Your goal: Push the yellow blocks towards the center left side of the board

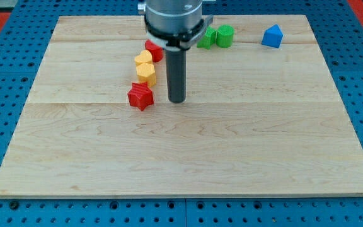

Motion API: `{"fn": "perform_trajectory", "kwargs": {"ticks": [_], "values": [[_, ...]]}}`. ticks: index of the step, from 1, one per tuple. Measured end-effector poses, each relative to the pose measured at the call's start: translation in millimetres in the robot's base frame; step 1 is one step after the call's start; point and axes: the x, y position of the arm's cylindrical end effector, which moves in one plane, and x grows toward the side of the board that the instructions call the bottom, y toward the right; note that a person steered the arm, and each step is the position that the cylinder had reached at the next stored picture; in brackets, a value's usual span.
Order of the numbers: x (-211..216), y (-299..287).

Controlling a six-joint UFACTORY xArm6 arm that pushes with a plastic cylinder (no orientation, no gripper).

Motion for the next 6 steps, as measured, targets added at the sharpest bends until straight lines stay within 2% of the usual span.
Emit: {"fn": "perform_trajectory", "kwargs": {"ticks": [1,2,3,5,6], "values": [[-51.7,-24.7],[-53.1,-57.9],[-40.2,-103.3],[-4.2,-116.3],[-2.3,-170.2]]}}
